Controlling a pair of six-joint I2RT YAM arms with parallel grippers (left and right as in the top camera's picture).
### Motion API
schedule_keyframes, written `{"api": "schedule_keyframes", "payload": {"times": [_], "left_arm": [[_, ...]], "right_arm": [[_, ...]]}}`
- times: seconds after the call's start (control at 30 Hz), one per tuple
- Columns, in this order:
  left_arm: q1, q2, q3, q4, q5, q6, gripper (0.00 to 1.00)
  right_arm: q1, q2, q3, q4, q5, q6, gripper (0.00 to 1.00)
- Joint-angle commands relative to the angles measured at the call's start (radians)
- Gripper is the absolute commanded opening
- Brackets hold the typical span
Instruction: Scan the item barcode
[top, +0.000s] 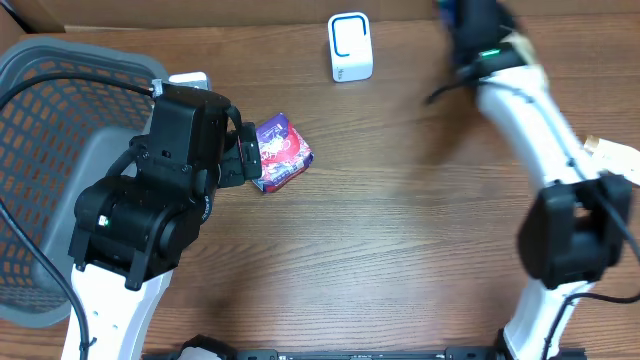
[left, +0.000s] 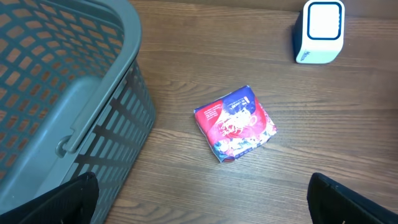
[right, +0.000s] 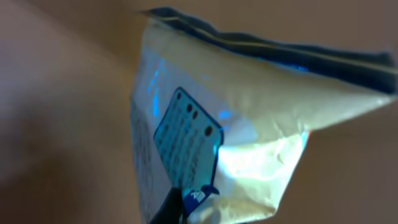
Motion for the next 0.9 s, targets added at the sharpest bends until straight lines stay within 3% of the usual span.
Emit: {"api": "schedule_keyframes", "payload": {"times": [0.0,0.13,0.23,0.3,0.37,0.6,0.73,0.87], "left_arm": [[0.005,-0.003,0.019,0.000,-0.019,0.015,1.00],[0.005,-0.003,0.019,0.000,-0.019,0.015,1.00],[0.005,-0.003,0.019,0.000,-0.018,0.015,1.00],[0.005,-0.003,0.019,0.000,-0.018,0.015,1.00],[0.005,-0.003,0.019,0.000,-0.019,0.015,1.00],[0.005,-0.003,0.019,0.000,-0.019,0.015,1.00],[0.005,-0.003,0.019,0.000,-0.018,0.015,1.00],[0.005,-0.003,0.019,0.000,-0.018,0.015,1.00]], "right_arm": [[-0.223,-0.013,-0.008,-0.192,-0.018,0.388,0.04],[-0.500,-0.013,-0.026,-0.351,-0.107,0.533,0.04],[-0.633,-0.013,-0.025,-0.373,-0.278,0.534,0.06],[-0.703,-0.014,-0.024,-0.386,-0.408,0.533,0.75],[-0.736,-0.022,-0.021,-0.391,-0.521,0.534,1.00],[-0.689,-0.122,-0.008,-0.424,-1.099,0.534,1.00],[-0.558,-0.146,-0.010,-0.465,-1.472,0.534,1.00],[-0.329,-0.132,-0.067,-0.509,-1.596,0.538,1.00]]}}
